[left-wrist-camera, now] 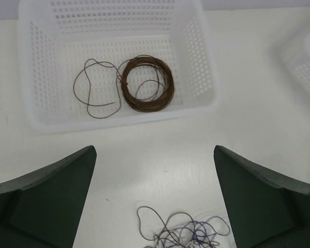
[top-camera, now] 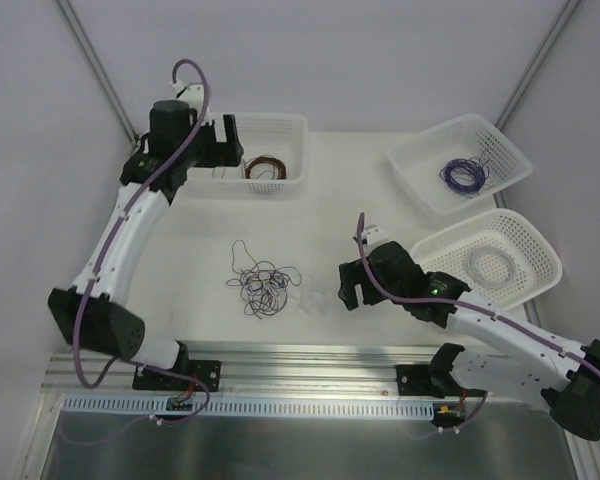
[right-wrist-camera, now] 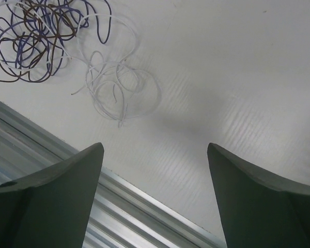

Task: Untangle the cables

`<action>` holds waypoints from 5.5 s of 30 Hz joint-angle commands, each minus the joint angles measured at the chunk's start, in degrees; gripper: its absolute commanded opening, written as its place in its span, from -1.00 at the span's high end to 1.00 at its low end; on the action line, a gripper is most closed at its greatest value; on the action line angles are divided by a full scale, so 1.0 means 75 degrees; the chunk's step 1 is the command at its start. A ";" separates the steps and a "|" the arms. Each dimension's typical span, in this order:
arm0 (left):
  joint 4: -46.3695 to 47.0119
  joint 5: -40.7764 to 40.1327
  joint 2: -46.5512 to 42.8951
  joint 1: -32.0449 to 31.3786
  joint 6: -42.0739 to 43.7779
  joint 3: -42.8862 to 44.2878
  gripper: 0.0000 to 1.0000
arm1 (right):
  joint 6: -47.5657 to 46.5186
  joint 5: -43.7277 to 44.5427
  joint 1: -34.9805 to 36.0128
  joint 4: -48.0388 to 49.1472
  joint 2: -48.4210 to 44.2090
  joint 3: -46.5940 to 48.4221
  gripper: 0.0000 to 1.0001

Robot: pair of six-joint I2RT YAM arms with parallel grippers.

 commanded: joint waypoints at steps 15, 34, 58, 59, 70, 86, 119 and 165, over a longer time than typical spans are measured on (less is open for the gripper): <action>0.0086 0.1028 -0.4138 -0.1935 -0.2411 -0.6703 -0.98 | -0.0237 -0.0895 0.0992 0.1563 0.3240 0.1242 0.21; 0.0168 0.1028 -0.5427 -0.1959 -0.2658 -0.7501 -0.99 | -0.0997 0.0100 0.1297 -0.0717 0.3302 0.3581 0.99; 0.2380 0.2973 -0.6680 -0.2508 -0.2120 -0.7722 -0.98 | -0.1175 0.0558 0.1274 -0.0628 0.1800 0.5672 0.99; 0.2870 0.2962 -0.6704 -0.2579 -0.2049 -0.7793 -0.97 | -0.1105 0.0511 0.1285 -0.0605 0.1858 0.5672 0.99; 0.5321 0.3372 -0.6190 -0.3493 -0.1053 -0.8181 -0.77 | -0.0694 0.0043 0.1274 -0.0288 0.1941 0.5520 0.99; 0.5138 0.0481 -0.5029 -0.4092 -0.1356 -0.7841 1.00 | -0.0858 0.0767 0.1250 -0.0955 0.1075 0.4923 0.99; 0.2054 0.0120 -0.3950 -0.0693 -0.2905 -0.7513 0.82 | -0.2229 0.4297 0.0957 -0.3323 -0.1775 0.5567 0.99; 0.1961 0.3888 -0.3810 -0.1322 -0.0420 -0.6517 -0.93 | -0.4621 0.2973 0.0301 0.0791 0.1039 0.7372 0.99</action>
